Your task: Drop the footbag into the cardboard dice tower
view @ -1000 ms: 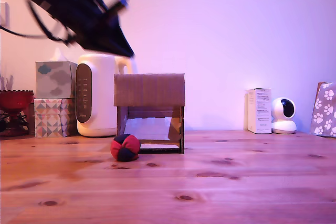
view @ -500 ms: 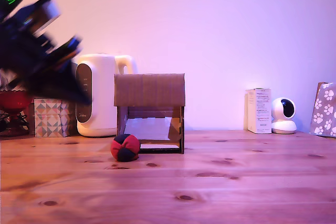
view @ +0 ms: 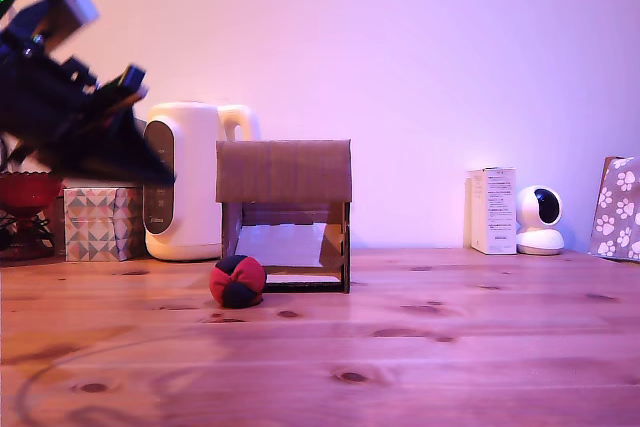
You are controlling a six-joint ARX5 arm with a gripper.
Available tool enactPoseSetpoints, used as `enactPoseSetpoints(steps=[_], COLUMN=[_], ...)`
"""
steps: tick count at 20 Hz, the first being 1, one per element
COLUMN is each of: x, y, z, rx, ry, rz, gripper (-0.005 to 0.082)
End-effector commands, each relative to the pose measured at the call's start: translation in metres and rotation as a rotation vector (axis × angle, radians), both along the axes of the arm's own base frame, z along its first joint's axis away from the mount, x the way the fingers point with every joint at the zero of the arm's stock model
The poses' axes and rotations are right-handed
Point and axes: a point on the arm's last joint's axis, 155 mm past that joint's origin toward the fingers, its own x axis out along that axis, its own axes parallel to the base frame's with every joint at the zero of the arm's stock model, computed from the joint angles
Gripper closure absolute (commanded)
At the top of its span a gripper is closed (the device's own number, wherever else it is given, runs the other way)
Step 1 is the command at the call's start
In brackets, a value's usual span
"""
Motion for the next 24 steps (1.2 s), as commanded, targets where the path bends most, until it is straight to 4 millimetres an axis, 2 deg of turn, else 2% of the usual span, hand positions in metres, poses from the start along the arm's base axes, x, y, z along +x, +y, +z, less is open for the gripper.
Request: enactPoseSetpoints(steps=[1, 4, 11, 13, 14, 16, 17, 18, 20, 24], x=[-0.001, 0.009, 0.02, 0.022, 0.021, 0.023, 0.025, 0.025, 0.031, 0.049], y=[-0.003, -0.007, -0.011, -0.012, -0.013, -0.018, -0.021, -0.026, -0.033, -0.032], z=[-0.014, -0.018, -0.055, -0.066, -0.072, -0.077, -0.079, -0.079, -0.073, -0.058], rx=[0.002, -0.006, 0.001, 0.007, 0.01, 0.014, 0.018, 0.019, 0.022, 0.048], ry=[0.012, -0.014, 0.023, 0.042, 0.054, 0.064, 0.066, 0.065, 0.04, -0.027], rz=[-0.009, -0.009, -0.005, -0.005, -0.009, -0.018, -0.019, -0.027, -0.027, 0.045], gripper=[0.0793, 0.0793, 0.078, 0.0677, 0.0542, 0.0091, -0.0037, 0.0012, 0.0009, 0.0009])
